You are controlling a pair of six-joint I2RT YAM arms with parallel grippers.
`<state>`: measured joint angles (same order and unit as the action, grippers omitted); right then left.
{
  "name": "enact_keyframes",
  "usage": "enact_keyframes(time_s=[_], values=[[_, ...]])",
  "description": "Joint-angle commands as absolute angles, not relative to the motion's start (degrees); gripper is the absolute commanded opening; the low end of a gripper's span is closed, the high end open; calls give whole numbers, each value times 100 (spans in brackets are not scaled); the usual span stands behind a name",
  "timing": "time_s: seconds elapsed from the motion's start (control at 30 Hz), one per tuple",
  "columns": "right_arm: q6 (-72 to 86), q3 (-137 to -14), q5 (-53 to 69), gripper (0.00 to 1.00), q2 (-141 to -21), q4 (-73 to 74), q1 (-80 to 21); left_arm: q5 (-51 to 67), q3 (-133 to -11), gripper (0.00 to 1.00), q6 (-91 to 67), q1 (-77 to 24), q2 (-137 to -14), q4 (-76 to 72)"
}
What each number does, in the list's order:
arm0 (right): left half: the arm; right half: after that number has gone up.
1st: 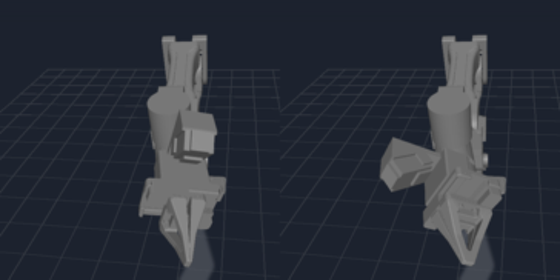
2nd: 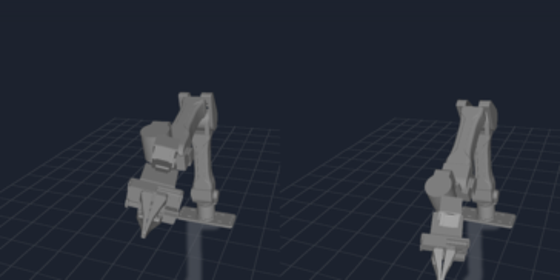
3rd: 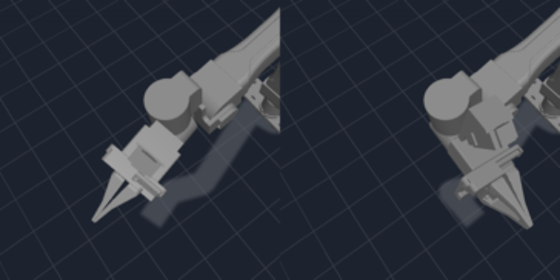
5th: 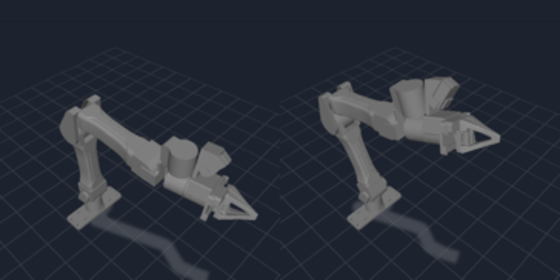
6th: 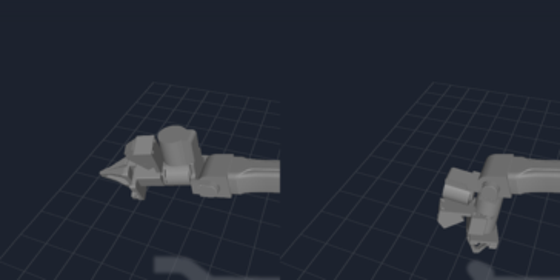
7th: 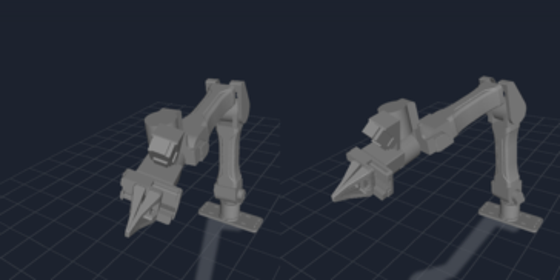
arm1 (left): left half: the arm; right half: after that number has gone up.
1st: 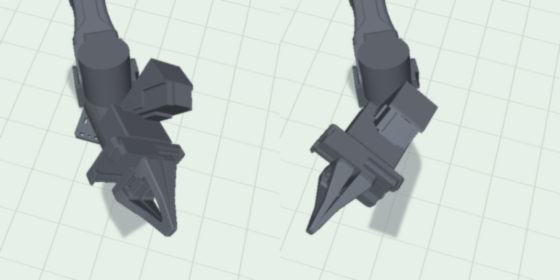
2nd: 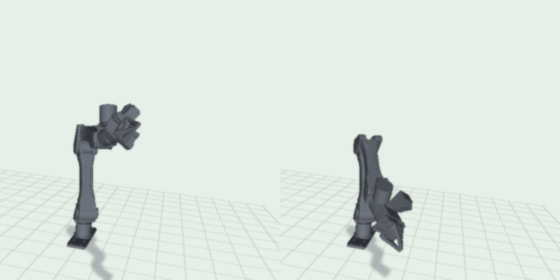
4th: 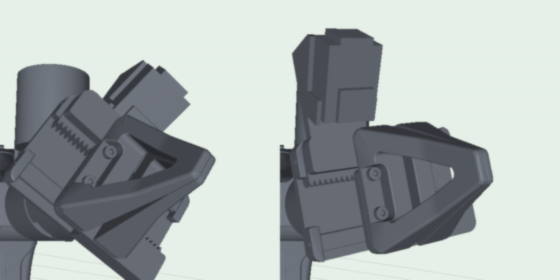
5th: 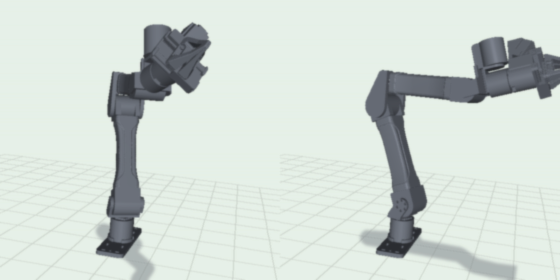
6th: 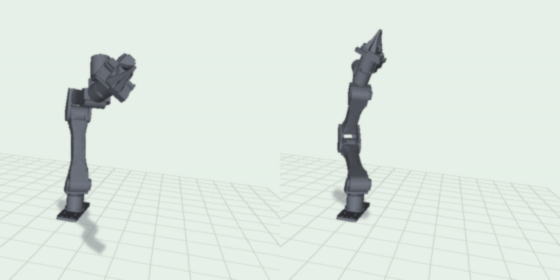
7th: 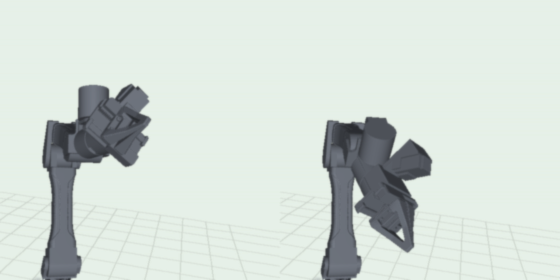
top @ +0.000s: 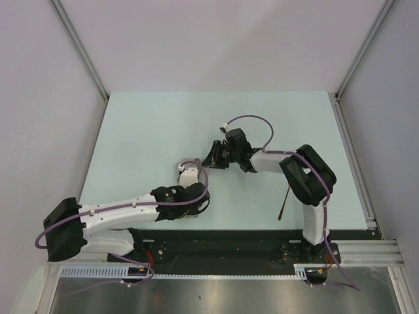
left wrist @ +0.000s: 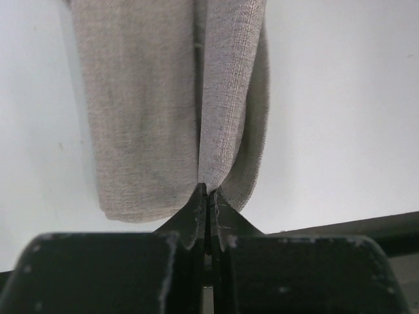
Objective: Fold the napkin into a case and place the utensils inside
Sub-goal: Fold the 2/3-rectangle-folded napkin at the center of the board.
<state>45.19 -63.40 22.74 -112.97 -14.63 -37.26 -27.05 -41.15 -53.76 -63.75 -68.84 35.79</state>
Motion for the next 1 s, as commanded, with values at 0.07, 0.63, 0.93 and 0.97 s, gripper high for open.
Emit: enact_keyframes(time_s=[0.07,0.63,0.93,0.97], values=[[3964,-7267,1951,31,-11320,-484,-4016,-2742,-3587,0,-5888,-6275,-6373,3524],[3700,-8630,2118,43,-12076,589,-4315,-2812,-2962,0,-6442,-5924,-6082,3911],[3665,-9052,2259,43,-12331,624,-4394,-2786,-2734,0,-6521,-5687,-5933,3955],[3665,-9192,2285,43,-12383,650,-4412,-2786,-2725,0,-6521,-5678,-5924,3955]])
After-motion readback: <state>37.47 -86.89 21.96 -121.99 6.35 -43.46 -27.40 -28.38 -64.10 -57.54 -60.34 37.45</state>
